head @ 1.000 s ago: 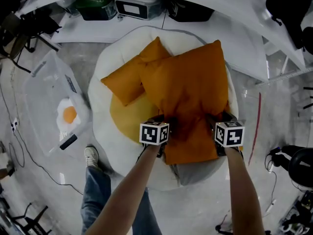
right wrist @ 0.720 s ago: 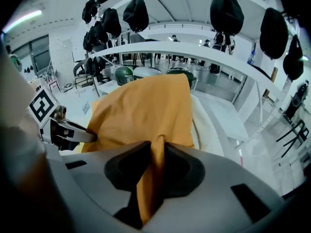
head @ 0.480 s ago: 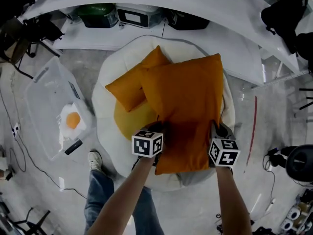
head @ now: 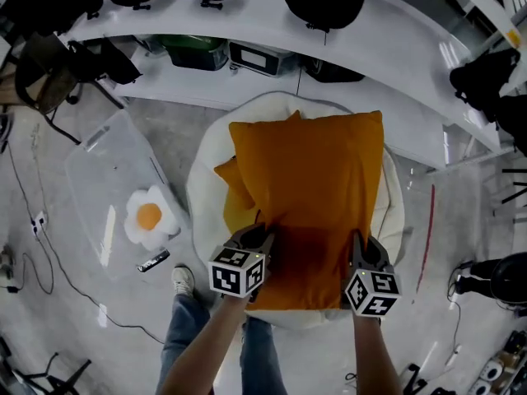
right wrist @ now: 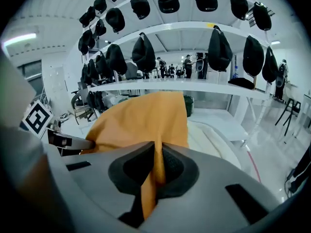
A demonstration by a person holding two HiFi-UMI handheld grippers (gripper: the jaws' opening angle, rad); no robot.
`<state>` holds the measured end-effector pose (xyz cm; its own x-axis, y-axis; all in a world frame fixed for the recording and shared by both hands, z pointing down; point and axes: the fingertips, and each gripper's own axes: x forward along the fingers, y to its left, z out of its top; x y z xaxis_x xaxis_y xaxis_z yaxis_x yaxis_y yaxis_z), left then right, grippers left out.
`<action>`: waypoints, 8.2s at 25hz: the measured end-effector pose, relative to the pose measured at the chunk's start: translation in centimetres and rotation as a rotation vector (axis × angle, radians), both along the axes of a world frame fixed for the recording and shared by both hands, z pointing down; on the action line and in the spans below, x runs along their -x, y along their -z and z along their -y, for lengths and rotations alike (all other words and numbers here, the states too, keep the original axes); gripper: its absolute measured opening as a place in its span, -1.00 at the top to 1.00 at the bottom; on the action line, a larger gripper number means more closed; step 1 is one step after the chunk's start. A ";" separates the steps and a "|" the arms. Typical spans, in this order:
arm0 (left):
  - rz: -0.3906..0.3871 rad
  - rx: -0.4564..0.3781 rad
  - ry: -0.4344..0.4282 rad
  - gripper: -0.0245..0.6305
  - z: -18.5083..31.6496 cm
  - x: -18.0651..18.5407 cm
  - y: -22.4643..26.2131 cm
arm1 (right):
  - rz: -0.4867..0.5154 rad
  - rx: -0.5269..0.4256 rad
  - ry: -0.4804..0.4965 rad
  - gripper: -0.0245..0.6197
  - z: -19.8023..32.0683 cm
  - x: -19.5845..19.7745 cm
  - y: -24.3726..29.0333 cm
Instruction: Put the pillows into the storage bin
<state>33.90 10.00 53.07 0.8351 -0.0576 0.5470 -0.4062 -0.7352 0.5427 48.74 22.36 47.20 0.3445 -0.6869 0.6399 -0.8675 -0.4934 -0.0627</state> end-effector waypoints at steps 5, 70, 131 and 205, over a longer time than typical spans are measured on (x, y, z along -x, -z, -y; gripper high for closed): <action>0.029 -0.046 0.105 0.72 8.2 7.9 1.8 | 0.046 -0.042 0.085 0.90 9.2 6.7 1.1; 0.177 -0.232 0.397 0.25 44.6 42.4 -5.9 | 0.279 -0.151 0.309 0.20 49.6 40.8 -12.4; -0.040 -0.148 -0.218 0.47 22.2 5.9 1.7 | 0.214 -0.270 0.085 0.55 26.5 15.4 -4.7; -0.130 -0.480 0.527 0.48 31.2 43.1 27.4 | 0.071 -0.433 0.750 0.54 40.4 45.1 22.6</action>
